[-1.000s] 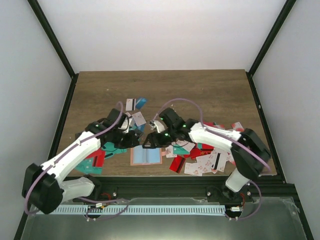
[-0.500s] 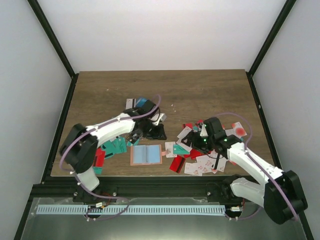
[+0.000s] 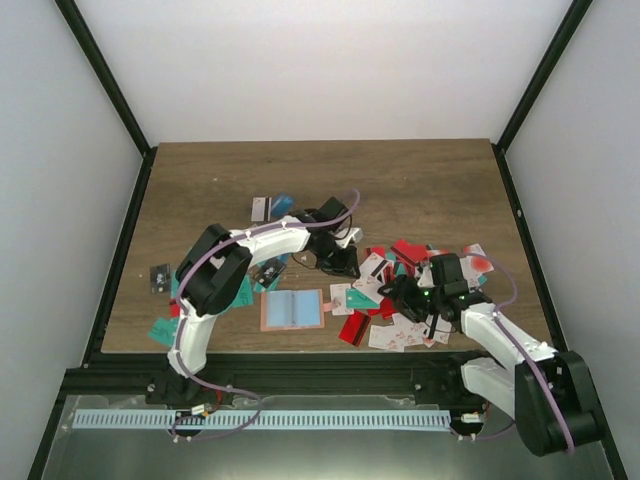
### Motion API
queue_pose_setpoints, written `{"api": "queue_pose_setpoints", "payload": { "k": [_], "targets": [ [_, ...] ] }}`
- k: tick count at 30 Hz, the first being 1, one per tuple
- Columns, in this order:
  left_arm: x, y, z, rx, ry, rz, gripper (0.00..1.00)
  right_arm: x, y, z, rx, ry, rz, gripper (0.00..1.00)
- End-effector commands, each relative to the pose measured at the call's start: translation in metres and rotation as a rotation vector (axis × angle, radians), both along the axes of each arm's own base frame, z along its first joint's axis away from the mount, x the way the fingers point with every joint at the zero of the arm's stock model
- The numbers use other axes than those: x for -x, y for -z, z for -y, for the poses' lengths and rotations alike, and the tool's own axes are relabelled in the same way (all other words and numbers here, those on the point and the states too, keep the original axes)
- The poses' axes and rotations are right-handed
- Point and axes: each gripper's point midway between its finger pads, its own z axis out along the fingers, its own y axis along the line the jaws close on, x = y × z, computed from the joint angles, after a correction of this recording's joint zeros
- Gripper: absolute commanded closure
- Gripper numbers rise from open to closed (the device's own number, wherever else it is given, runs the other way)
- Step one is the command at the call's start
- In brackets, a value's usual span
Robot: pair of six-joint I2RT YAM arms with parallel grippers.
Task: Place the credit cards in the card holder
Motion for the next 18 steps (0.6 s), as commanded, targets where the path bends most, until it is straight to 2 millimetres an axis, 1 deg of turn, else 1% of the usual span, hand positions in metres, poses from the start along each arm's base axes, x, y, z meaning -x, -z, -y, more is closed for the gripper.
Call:
{"api": "queue_pose_setpoints", "payload": {
  "k": [1, 4, 9, 12, 16, 18],
  "targets": [
    [-0.001, 0.006, 0.009, 0.017, 0.035, -0.005, 0.79, -0.018, -0.014, -0.004, -0.062, -0.011, 0.081, 0.36],
    [-0.002, 0.014, 0.012, 0.018, 0.047, -0.017, 0.79, -0.022, -0.011, -0.005, -0.073, -0.024, 0.081, 0.39],
    [-0.003, 0.026, 0.014, 0.006, 0.056, -0.031, 0.79, -0.023, 0.0, -0.007, -0.083, -0.043, 0.048, 0.42],
    [0.0, 0.031, 0.012, 0.002, 0.056, -0.047, 0.79, -0.024, 0.004, -0.009, -0.093, -0.058, 0.044, 0.44],
    [0.009, 0.035, 0.015, 0.012, 0.078, -0.069, 0.8, -0.025, 0.009, -0.012, -0.119, -0.074, 0.037, 0.47],
    [0.014, 0.04, 0.016, 0.008, 0.093, -0.08, 0.8, -0.025, 0.012, -0.015, -0.132, -0.085, 0.03, 0.5]
  ]
}}
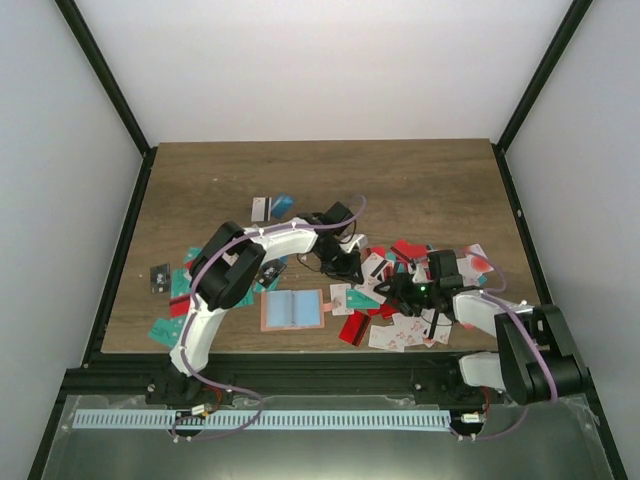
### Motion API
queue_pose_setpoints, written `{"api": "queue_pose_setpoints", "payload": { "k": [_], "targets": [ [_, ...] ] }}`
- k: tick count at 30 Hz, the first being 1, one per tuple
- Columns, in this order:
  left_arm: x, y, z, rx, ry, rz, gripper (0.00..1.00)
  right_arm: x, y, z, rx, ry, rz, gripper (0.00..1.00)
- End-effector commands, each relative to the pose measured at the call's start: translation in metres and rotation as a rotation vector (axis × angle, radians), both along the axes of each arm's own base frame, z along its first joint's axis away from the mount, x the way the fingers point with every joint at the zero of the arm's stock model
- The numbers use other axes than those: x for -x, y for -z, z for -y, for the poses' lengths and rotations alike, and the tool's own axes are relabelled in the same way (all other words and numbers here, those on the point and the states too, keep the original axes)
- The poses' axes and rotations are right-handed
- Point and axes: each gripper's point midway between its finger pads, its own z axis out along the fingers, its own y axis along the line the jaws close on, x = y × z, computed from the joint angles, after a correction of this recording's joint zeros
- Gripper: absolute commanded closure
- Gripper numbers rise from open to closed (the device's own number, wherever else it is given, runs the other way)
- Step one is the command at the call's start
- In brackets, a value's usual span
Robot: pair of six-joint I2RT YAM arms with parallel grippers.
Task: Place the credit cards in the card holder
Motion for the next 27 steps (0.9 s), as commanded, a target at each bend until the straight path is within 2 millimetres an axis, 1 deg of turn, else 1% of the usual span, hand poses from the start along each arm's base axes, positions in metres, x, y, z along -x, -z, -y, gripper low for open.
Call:
{"api": "queue_pose_setpoints", "payload": {
  "k": [1, 3, 6, 10, 13, 17, 20, 22, 24, 25, 27],
  "targets": [
    [0.014, 0.014, 0.006, 0.003, 0.052, -0.027, 0.8, -0.007, -0.003, -0.005, -0.045, -0.03, 0.04, 0.51],
    [0.02, 0.019, 0.005, -0.006, 0.062, -0.038, 0.8, -0.009, -0.003, -0.005, -0.05, -0.033, 0.049, 0.56],
    [0.025, 0.025, 0.0, -0.016, 0.061, -0.048, 0.8, -0.011, -0.005, -0.005, -0.054, -0.036, 0.059, 0.68],
    [0.028, 0.022, -0.002, -0.01, 0.058, -0.044, 0.8, -0.013, -0.009, -0.004, -0.041, -0.036, 0.07, 0.83],
    [0.027, 0.013, -0.002, 0.002, 0.053, -0.03, 0.81, -0.012, -0.014, -0.003, -0.027, -0.046, 0.074, 0.92],
    [0.021, -0.008, 0.001, 0.031, 0.037, 0.014, 0.8, -0.007, -0.021, -0.002, -0.011, -0.073, 0.076, 0.99],
    [0.016, -0.029, 0.003, 0.059, 0.025, 0.052, 0.79, -0.004, -0.035, -0.004, -0.02, -0.105, 0.11, 0.99],
    [0.013, -0.047, 0.002, 0.08, 0.021, 0.087, 0.77, -0.004, -0.049, -0.007, -0.023, -0.139, 0.155, 0.99],
    [0.006, -0.067, -0.003, 0.1, 0.013, 0.131, 0.73, -0.005, -0.065, -0.01, -0.03, -0.19, 0.218, 0.99],
    [0.004, -0.082, -0.006, 0.119, 0.012, 0.163, 0.71, -0.005, -0.073, -0.012, -0.033, -0.22, 0.253, 0.99],
    [-0.002, -0.105, -0.014, 0.137, 0.005, 0.225, 0.66, -0.003, -0.086, -0.015, -0.038, -0.282, 0.312, 0.99]
  ]
}}
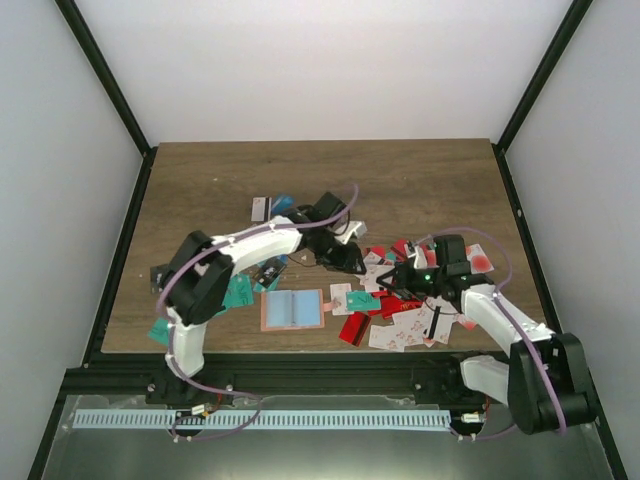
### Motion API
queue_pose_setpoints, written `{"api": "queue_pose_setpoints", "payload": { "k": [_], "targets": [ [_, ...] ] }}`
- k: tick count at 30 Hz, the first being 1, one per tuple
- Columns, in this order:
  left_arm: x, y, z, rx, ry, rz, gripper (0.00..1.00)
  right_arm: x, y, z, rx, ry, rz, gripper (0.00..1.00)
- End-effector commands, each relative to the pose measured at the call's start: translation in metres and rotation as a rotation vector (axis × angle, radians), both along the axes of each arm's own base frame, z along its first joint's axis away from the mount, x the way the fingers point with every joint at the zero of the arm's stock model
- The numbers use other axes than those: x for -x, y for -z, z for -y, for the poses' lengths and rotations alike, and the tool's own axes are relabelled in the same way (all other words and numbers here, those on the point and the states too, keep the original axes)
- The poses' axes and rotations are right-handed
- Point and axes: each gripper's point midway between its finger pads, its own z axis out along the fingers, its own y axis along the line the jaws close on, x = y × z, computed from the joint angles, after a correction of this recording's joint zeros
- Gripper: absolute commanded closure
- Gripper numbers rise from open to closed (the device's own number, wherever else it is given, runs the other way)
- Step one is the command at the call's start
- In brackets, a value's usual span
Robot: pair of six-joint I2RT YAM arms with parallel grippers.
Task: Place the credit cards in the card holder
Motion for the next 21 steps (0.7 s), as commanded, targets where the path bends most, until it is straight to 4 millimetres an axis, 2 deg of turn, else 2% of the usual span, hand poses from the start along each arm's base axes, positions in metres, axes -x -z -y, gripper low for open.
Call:
{"api": "queue_pose_setpoints", "payload": {
  "k": [1, 5, 9, 11, 15, 21],
  "targets": [
    [-0.014, -0.066, -0.016, 0.072, -0.011, 0.165, 0.64, 0.004, -0.04, -0.009, -0.019, -0.159, 0.157, 0.99],
    [-0.012, -0.106, -0.037, 0.086, 0.02, 0.288, 0.57, 0.01, -0.068, -0.025, -0.059, -0.245, 0.248, 0.99],
    [-0.002, -0.135, -0.06, 0.085, 0.035, 0.412, 0.53, 0.013, -0.104, -0.056, -0.056, -0.331, 0.395, 0.99],
    [0.005, -0.156, -0.07, 0.112, 0.06, 0.478, 0.53, 0.017, -0.118, -0.071, -0.051, -0.391, 0.46, 0.99],
    [0.031, -0.199, -0.088, 0.211, 0.158, 0.636, 0.53, 0.029, -0.125, -0.089, -0.017, -0.522, 0.521, 0.99],
    [0.07, -0.219, -0.112, 0.271, 0.288, 0.767, 0.52, 0.048, -0.139, -0.109, 0.014, -0.697, 0.652, 0.99]
  ]
}}
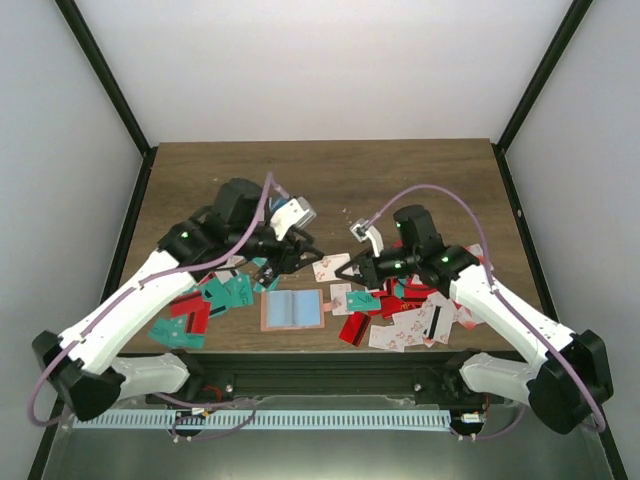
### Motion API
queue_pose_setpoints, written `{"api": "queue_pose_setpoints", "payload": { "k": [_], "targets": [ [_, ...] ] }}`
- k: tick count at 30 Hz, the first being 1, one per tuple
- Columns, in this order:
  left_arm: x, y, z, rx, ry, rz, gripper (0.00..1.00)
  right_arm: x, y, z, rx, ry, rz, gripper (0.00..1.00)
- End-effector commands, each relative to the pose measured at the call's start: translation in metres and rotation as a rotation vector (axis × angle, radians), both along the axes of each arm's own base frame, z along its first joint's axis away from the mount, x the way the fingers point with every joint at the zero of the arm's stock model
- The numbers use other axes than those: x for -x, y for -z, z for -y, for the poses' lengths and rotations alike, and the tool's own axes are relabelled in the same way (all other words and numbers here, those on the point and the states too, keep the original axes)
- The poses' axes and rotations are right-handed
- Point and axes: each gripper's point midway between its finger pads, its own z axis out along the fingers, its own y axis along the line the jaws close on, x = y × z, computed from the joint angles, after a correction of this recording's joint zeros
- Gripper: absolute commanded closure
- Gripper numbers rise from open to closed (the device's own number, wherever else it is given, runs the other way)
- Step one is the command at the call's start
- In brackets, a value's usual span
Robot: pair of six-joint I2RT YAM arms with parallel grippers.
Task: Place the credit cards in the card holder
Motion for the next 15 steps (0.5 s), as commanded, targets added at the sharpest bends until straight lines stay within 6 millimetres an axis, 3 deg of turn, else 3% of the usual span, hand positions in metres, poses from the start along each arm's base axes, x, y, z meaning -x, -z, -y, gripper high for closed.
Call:
{"api": "queue_pose_setpoints", "payload": {
  "k": [1, 9, 15],
  "targets": [
    [0.029, -0.004, -0.013, 0.004, 0.13, 0.097, 0.52, 0.018, -0.012, -0.013, 0.036, -0.139, 0.149, 0.99],
    [0.049, -0.006, -0.028, 0.024, 0.155, 0.16, 0.5, 0.042, -0.027, -0.032, 0.041, -0.265, 0.397, 0.99],
    [0.064, 0.005, -0.029, 0.006, 0.239, 0.134, 0.56, 0.057, -0.037, -0.045, 0.055, -0.328, 0.533, 0.99]
  ]
}}
